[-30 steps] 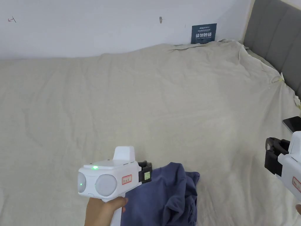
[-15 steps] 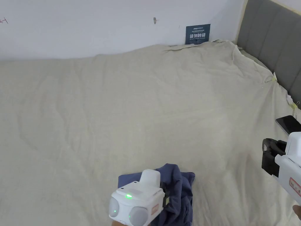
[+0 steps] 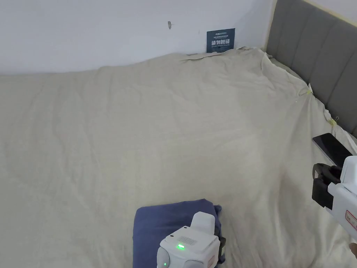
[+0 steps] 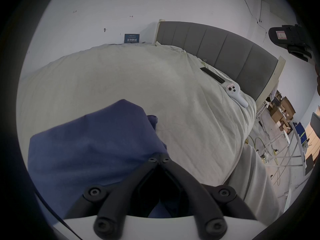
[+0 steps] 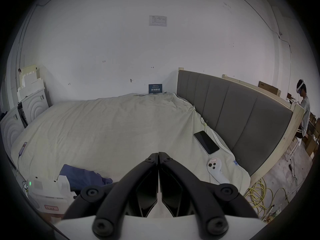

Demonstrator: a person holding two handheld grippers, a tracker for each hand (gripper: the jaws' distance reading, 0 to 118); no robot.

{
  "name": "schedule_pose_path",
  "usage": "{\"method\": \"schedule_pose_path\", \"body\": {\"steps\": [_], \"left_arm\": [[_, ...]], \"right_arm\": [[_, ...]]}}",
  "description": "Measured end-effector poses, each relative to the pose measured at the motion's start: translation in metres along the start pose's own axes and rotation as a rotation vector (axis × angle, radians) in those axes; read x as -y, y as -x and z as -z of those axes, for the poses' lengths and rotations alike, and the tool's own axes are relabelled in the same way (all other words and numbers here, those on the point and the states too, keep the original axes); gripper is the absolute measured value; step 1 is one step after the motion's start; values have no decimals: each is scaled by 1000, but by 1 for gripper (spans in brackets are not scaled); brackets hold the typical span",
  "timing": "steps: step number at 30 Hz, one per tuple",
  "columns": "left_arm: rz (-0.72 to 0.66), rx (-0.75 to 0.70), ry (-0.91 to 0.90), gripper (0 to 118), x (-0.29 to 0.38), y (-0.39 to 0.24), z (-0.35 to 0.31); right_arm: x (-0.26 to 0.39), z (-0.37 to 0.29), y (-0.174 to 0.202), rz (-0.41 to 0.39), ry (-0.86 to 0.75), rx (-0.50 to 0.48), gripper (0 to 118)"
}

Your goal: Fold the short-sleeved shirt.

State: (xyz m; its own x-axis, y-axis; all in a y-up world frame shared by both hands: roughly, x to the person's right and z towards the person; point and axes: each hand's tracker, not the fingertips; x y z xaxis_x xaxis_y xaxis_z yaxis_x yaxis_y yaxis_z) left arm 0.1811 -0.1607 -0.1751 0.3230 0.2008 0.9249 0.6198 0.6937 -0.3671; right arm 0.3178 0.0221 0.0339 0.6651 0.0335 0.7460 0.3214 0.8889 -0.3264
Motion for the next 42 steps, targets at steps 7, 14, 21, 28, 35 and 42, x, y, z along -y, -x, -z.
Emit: {"method": "schedule_pose_path", "body": {"steps": [7, 14, 21, 28, 35, 42], "left_arm": [[1, 73, -63, 0, -8, -19, -15], [-40, 65, -286, 0, -54, 0, -74], [-27, -47, -474, 0, -93, 32, -138], [6, -256, -618, 0, -105, 71, -184], [15, -468, -697, 0, -94, 111, -218], [-26, -566, -701, 0, -74, 141, -237]], "right_arm": [[-1, -2, 4, 1, -4, -6, 0], [-8, -7, 20, 3, -52, -34, 0], [-21, -12, 44, -11, -117, -79, 0], [-32, -17, 71, -33, -213, -103, 0], [-34, -17, 93, -46, -316, -110, 0], [-29, -12, 111, -46, -373, -116, 0]]}}
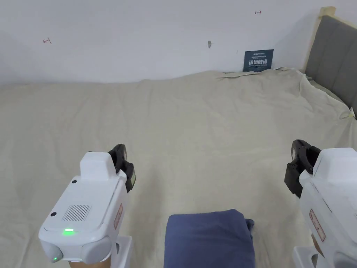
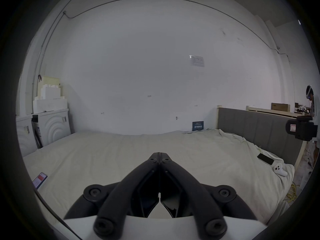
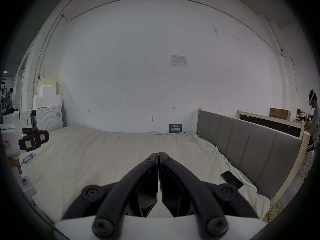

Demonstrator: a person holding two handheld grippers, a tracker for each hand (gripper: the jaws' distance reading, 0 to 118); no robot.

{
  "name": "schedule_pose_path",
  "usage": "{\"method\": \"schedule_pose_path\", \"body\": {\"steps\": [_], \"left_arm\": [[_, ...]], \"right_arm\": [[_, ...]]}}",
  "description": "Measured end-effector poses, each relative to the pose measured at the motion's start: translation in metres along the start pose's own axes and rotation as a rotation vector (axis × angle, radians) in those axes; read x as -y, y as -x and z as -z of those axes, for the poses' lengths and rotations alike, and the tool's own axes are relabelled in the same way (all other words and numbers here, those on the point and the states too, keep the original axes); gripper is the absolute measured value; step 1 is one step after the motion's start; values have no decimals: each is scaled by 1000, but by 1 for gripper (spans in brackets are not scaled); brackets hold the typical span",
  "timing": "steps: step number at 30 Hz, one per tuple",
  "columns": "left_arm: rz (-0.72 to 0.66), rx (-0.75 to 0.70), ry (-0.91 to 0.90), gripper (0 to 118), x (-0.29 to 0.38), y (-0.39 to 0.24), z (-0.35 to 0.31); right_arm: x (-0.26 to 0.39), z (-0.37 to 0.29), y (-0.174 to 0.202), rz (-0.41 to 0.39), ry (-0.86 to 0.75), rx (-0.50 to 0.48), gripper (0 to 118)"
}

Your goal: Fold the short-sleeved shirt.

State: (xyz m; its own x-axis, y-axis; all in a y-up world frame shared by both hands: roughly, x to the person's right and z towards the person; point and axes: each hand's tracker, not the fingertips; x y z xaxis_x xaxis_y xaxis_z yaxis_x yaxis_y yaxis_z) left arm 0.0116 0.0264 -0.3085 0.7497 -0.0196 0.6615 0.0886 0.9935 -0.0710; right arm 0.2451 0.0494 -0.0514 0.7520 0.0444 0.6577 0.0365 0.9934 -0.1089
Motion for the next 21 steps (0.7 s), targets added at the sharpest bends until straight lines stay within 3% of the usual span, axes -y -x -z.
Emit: {"method": "schedule_pose_path", "body": {"steps": [10, 21], "left_arm": [[-12, -37, 37, 0, 12, 21, -8], [-30, -27, 91, 0, 27, 25, -6]], "right_arm": [[18, 13, 21, 6, 28, -27, 0], [113, 42, 54, 14, 263, -73, 0]]}}
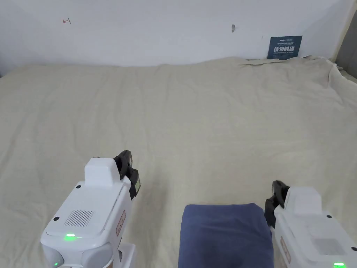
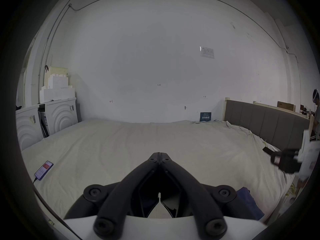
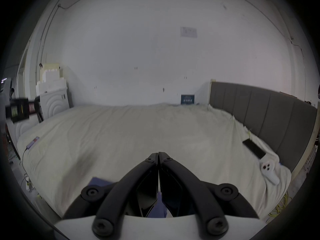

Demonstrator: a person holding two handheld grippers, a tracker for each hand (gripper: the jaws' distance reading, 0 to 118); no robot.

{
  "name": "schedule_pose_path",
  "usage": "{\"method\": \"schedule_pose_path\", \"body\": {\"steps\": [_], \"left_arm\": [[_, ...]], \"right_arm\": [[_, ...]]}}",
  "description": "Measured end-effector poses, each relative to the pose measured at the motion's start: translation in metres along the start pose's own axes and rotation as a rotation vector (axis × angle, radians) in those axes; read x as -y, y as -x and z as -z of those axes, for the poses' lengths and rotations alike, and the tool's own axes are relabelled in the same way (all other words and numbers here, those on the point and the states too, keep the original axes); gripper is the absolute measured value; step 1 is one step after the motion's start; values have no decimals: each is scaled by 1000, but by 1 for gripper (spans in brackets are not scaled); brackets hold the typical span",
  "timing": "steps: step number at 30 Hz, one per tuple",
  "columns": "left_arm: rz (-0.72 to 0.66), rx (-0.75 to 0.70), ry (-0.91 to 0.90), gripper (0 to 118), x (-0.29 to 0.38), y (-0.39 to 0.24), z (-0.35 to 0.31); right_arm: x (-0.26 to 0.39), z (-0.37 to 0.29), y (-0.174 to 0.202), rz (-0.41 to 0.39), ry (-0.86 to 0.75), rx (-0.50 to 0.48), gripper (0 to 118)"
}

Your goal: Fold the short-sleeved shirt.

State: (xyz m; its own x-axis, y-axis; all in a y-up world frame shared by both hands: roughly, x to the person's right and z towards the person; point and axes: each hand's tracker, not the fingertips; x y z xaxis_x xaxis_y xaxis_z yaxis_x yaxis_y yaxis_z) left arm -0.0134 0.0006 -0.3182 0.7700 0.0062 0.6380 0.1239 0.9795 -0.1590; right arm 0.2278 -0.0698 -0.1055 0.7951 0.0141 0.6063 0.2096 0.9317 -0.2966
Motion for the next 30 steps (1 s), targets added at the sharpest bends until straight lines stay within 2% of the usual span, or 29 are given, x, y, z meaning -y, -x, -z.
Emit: {"method": "schedule_pose_path", "body": {"steps": [5, 13, 19, 23, 24, 26, 27, 28, 29, 30], "left_arm": [[-3, 12, 31, 0, 8, -1, 3], [-43, 77, 154, 0, 30, -1, 10], [-136, 175, 338, 0, 55, -1, 23], [-195, 286, 556, 1, 75, -6, 44], [-224, 319, 597, 5, 81, -7, 50], [-297, 386, 690, 22, 90, -6, 61], [-333, 420, 732, 37, 95, -6, 68], [-357, 441, 764, 62, 100, -6, 75], [-372, 472, 803, 62, 104, -6, 81], [-379, 502, 841, 68, 107, -7, 87]], "right_arm": [[39, 16, 10, 21, 123, -14, 0], [85, 37, 19, 10, 237, -6, 0], [112, 47, 19, -10, 276, 15, 0], [109, 46, 19, -16, 276, 17, 0], [109, 46, 18, -6, 278, 14, 0], [108, 47, 18, -2, 280, 11, 0], [107, 46, 17, -3, 282, 10, 0], [107, 46, 17, -3, 283, 8, 0], [107, 46, 17, 0, 285, 7, 0], [106, 46, 16, 5, 287, 6, 0]]}}
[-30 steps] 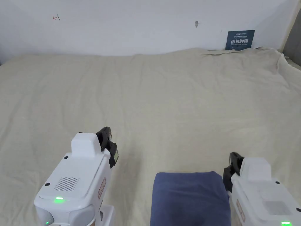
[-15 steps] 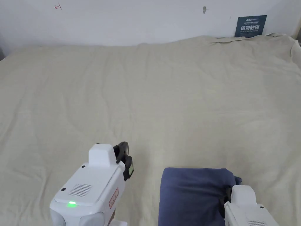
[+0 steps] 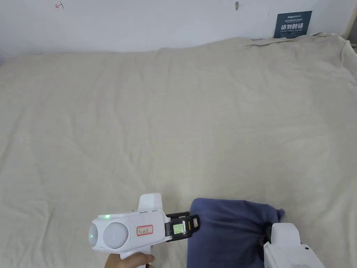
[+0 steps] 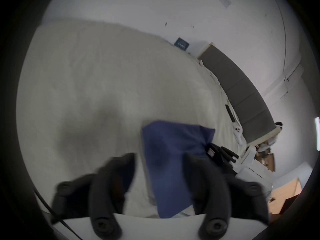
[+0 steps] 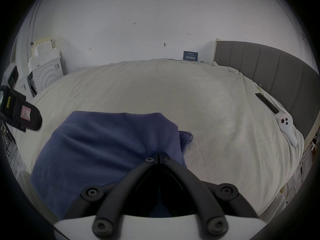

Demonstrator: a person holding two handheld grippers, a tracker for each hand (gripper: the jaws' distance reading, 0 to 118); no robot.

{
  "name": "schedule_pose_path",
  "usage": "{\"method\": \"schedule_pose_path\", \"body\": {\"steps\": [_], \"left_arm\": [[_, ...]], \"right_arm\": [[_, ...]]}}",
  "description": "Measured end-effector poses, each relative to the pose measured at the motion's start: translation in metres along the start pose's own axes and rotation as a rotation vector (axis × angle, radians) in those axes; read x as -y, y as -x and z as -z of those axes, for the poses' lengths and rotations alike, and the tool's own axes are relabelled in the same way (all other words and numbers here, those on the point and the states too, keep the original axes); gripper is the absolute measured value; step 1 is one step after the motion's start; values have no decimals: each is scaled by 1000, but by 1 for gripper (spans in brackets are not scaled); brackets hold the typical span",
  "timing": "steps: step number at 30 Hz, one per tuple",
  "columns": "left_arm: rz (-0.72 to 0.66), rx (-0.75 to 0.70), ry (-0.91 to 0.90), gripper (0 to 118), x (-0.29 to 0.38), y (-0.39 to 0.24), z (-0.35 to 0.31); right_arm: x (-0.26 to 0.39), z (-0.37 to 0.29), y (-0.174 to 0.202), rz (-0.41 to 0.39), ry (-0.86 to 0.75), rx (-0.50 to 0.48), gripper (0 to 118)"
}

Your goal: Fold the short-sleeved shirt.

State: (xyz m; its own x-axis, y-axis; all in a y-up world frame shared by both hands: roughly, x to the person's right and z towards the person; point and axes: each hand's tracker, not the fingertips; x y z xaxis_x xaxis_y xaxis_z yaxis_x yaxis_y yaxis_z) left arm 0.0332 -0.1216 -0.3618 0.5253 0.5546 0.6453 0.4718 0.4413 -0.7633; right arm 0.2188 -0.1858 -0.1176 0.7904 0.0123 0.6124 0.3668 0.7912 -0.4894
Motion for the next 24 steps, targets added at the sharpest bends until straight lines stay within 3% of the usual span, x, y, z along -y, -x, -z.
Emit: {"method": "schedule_pose_path", "body": {"steps": [2, 3, 10, 13, 16, 21, 24], "left_arm": [[4, 26, 45, 88, -2, 3, 9], [4, 34, 65, 92, -3, 5, 13], [-100, 104, 196, 89, -16, 23, 46], [-110, 169, 206, 73, -18, 21, 53], [-98, 164, 229, 64, -20, 17, 63], [-87, 155, 246, 27, -21, 20, 64], [-70, 153, 244, 22, -20, 12, 60]], "right_arm": [[-1, 0, -1, 5, 3, -3, 0], [-1, 0, -1, 6, 4, -4, 0], [-1, -1, -2, 12, 4, -9, 0], [-1, -1, -3, 11, 4, -12, 0], [-1, -1, -4, 17, 7, -16, 0], [-2, 0, -6, 27, 12, -24, 0], [-3, 0, -6, 28, 15, -28, 0]]}}
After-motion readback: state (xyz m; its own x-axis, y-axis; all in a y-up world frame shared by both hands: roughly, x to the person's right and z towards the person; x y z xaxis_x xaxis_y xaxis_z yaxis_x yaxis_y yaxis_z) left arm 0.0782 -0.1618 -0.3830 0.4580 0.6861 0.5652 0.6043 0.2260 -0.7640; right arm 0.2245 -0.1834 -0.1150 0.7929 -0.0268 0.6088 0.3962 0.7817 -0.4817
